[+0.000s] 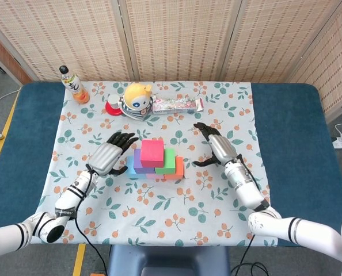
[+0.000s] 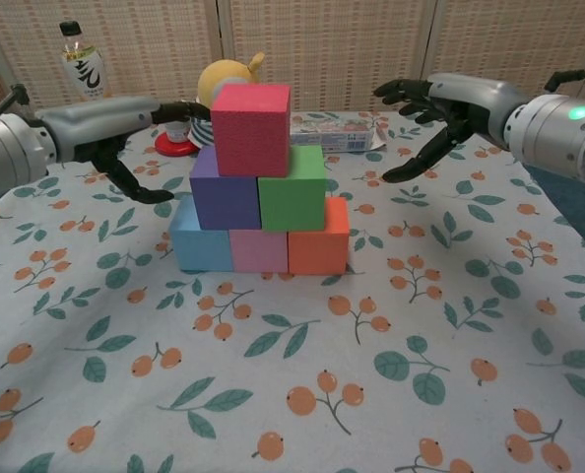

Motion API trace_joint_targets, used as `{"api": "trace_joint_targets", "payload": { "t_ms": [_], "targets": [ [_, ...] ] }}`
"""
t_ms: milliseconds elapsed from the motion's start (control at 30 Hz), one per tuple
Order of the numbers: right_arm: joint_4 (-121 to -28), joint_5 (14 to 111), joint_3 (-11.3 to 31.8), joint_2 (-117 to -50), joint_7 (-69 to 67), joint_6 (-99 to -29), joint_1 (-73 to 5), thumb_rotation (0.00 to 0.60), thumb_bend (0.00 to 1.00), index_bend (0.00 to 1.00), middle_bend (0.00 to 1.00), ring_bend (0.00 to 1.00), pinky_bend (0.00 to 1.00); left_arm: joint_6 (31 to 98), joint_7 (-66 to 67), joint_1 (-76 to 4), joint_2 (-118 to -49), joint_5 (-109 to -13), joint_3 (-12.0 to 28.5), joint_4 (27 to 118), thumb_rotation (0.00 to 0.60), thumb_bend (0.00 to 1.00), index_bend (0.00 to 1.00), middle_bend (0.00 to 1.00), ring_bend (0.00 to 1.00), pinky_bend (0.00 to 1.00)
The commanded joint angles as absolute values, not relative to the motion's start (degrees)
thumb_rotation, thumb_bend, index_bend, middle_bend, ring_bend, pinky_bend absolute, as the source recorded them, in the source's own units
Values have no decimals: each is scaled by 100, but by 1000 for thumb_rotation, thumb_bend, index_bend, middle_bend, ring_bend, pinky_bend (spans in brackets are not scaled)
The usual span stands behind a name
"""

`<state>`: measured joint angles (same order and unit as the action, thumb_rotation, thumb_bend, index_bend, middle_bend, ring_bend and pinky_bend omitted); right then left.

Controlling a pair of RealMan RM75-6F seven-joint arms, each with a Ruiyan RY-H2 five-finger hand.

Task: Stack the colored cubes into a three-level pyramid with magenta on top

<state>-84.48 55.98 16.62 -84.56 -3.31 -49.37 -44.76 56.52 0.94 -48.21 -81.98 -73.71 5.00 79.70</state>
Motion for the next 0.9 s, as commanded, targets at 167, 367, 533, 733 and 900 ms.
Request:
{"api": "trace_joint_targets", "payload": {
  "t_ms": [167, 367, 533, 733, 900],
  "targets": [
    [-8475, 6650, 1060, -8026, -79, -5291, -4111, 600, 20, 0, 88, 53, 196, 6332, 172, -4403, -8092, -7970, 295, 7578, 600, 298, 45, 185, 142, 145],
    [-8200, 7077, 775, -8110, 192, -5290, -4093, 600, 89, 0, 421, 464, 625, 6532, 186, -4275, -8031, -8396, 148, 7341, 600, 346, 100, 522, 495, 551],
    [-8050, 7184, 643, -8261, 175, -5138, -4089, 600, 188, 0, 662, 732, 808, 6342, 276, -4242, -7869, -8501, 38, 7456, 600, 514, 107, 796, 828, 850],
    [-8153, 7121, 533, -8193, -47, -4581, -4188, 600, 533, 0, 846, 965, 956, 5875, 28, -4265, -7678, -8487, -110, 7732, 600, 654, 72, 886, 942, 955],
    [-8822, 6757, 981, -7398, -1180, -3299, -4590, 594, 981, 0, 950, 1000, 1000, 5280, -518, -4432, -7345, -8473, -165, 8116, 600, 771, 72, 934, 987, 994]
  ]
}}
